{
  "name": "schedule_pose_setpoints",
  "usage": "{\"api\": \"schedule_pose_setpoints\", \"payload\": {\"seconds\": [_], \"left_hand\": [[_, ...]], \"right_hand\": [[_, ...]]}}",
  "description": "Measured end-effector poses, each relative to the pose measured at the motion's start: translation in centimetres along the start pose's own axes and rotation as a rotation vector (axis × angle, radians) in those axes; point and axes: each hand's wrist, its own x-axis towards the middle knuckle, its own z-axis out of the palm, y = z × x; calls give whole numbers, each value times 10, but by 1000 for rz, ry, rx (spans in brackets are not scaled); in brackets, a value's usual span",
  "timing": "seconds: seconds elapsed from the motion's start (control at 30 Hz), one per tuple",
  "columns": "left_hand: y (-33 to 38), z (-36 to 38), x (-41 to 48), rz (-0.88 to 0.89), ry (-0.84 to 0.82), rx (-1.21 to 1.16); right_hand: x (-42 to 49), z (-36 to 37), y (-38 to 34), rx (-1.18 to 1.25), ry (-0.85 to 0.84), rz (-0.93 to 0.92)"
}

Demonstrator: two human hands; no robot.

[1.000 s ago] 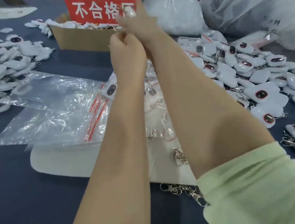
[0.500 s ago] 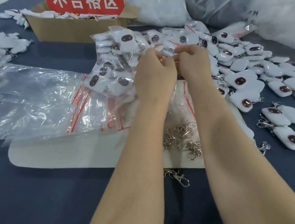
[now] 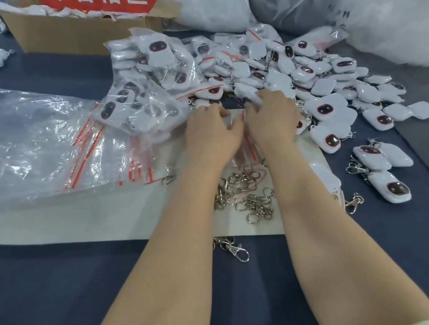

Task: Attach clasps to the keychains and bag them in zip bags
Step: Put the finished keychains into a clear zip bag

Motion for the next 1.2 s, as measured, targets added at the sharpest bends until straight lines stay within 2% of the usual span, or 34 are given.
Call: {"api": "schedule_pose_setpoints", "payload": {"seconds": [0.07, 0.13, 0.17, 0.23, 0.3, 0.37, 0.47, 0.67, 0.83, 0.97, 1.2], "left_hand": [[0, 1, 2, 10, -7, 49], [1, 3, 4, 8, -30, 109], [2, 3, 4, 6, -46, 148], [3, 5, 4, 0, -64, 234], [3, 7, 3, 2, -69, 300], [3, 8, 3, 6, -70, 305], [3, 8, 2, 4, -54, 262], [3, 9, 3, 7, -28, 237], [3, 9, 4, 10, -21, 256], [3, 10, 5, 12, -14, 262], [3, 9, 6, 22, -11, 246]], "right_hand": [[-1, -3, -1, 247, 88, -34], [-2, -7, -8, 636, 110, -15], [-1, -8, -12, 839, 59, 43], [-1, -7, -19, 1199, -145, 208], [-2, -6, -20, 1384, -278, 334], [-2, -6, -18, 1429, -293, 370], [-1, -4, -15, 1448, -282, 303], [-4, -3, -16, 1338, -245, 198], [-2, 0, -16, 1341, -216, 236], [-1, -1, -17, 1443, -232, 304], [0, -1, -18, 1433, -248, 284]]}}
